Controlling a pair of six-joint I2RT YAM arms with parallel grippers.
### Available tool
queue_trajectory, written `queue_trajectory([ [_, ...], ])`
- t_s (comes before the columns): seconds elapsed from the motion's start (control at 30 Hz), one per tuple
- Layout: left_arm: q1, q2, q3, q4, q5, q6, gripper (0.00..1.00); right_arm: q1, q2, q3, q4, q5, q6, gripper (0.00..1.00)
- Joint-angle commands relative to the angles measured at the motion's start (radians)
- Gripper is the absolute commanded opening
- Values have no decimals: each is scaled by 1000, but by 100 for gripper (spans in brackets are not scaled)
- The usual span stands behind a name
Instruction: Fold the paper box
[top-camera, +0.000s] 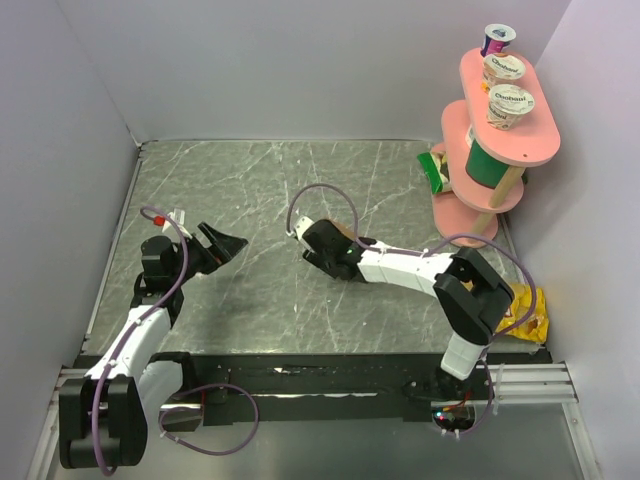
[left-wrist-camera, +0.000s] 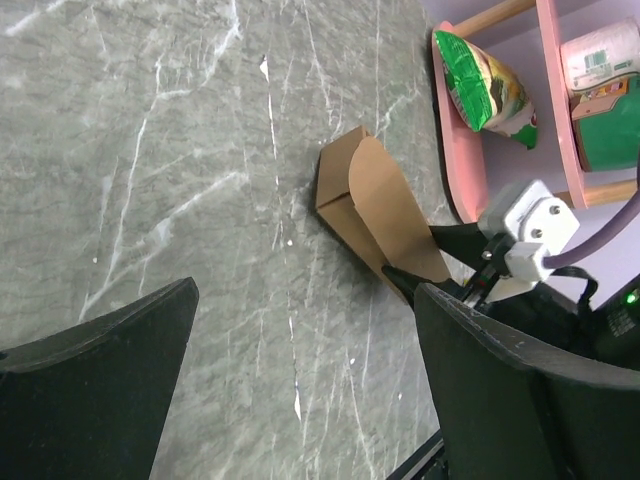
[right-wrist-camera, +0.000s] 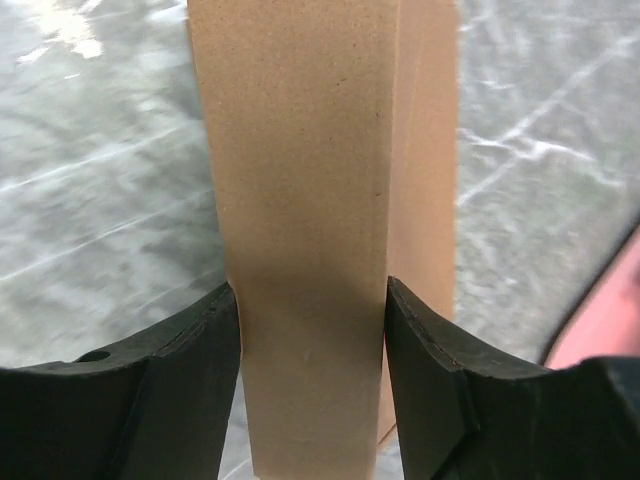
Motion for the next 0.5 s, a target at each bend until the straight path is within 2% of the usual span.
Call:
queue_trajectory([
  [0.0,8,-29,52,-22,42,19,96,-23,-55,72,-182,-335,108,52],
  [0.13,8,-32,60,-23,72,27,96,-81,-61,166,-319,-519,159,52],
  [0.27,6,-31,57,-14,90,32,96,-141,-60,209,-359,-665,179,51],
  [0.37,5,-22,31,45,98,16,96,-157,-61,186,-333,-665,164,52],
  [0.47,3,0,-4,91,108,-17,96,-132,-73,157,-315,-648,145,57],
])
